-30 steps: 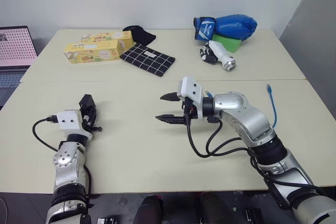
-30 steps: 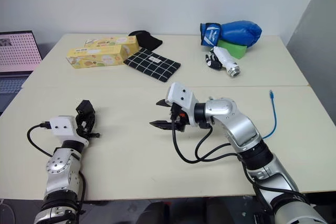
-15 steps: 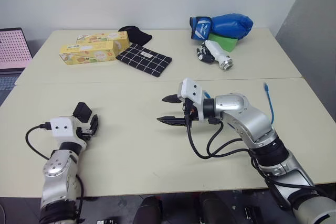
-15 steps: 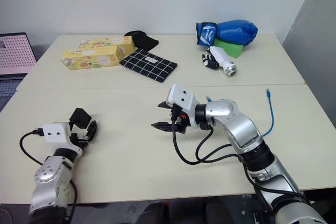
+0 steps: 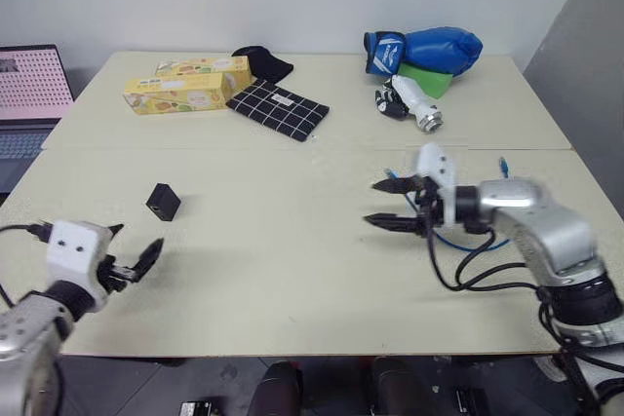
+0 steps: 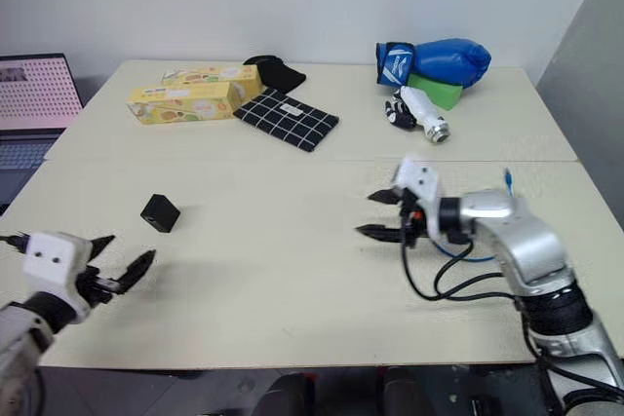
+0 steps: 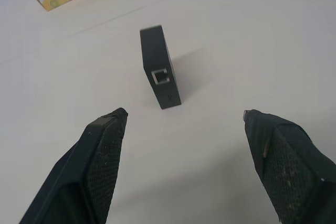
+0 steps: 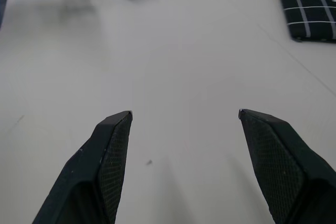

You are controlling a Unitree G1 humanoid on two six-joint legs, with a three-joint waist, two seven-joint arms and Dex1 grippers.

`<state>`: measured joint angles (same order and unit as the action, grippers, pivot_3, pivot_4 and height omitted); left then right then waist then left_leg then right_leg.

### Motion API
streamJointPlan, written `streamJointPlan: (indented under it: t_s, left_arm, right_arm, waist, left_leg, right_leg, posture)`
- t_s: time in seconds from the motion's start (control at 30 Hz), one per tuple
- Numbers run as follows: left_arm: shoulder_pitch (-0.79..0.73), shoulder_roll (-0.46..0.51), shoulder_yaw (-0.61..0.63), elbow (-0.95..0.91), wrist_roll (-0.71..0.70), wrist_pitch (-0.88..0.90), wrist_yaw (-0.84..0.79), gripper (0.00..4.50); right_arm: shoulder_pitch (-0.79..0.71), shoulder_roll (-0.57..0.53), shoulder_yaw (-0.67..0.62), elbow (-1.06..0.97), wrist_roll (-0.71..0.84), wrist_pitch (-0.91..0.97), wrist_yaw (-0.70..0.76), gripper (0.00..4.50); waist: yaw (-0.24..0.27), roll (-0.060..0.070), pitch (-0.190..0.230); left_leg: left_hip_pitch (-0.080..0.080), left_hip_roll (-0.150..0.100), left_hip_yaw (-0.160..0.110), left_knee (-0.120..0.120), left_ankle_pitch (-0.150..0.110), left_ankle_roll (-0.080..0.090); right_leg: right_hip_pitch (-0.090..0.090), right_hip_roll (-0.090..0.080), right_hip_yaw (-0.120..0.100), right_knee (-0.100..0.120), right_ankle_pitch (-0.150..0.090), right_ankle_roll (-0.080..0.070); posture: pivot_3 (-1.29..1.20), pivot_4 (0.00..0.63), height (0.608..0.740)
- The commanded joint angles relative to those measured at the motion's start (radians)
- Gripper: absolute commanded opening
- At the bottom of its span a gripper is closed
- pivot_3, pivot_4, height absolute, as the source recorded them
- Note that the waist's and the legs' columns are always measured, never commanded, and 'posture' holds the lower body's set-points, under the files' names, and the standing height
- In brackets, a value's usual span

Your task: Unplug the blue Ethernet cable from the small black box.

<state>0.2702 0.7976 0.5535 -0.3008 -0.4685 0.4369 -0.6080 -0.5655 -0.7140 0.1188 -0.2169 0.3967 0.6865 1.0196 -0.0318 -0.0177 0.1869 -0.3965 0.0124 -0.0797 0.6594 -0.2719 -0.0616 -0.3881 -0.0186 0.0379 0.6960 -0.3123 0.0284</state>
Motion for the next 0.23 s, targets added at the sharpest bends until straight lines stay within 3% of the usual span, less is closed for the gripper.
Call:
streamJointPlan:
  t_s: [0.03, 0.23]
  left_arm:
    - [-0.026, 0.106, 0.079, -0.022, -0.084, 0.091, -0.122, 3.76]
    - [-0.064, 0.182, 0.096, 0.018, -0.105, 0.111, -0.236, 3.76]
  right_arm:
    - [-0.009, -0.082, -0.081, 0.053, 0.007, -0.032, 0.051, 3.43]
    - [-0.013, -0.154, -0.103, 0.085, 0.011, -0.047, 0.094, 3.43]
  waist:
    - [0.000, 0.000, 0.000]
    - [-0.004, 0.001, 0.001]
  left_leg:
    - [0.000, 0.000, 0.000, 0.000, 0.000, 0.000]
    - [0.000, 0.001, 0.002, -0.001, 0.000, 0.000]
  right_leg:
    - [0.000, 0.000, 0.000, 0.000, 0.000, 0.000]
    - [-0.001, 0.000, 0.001, -0.001, 0.000, 0.000]
  posture:
    - [0.00, 0.150, 0.740]
    - [0.00, 0.150, 0.740]
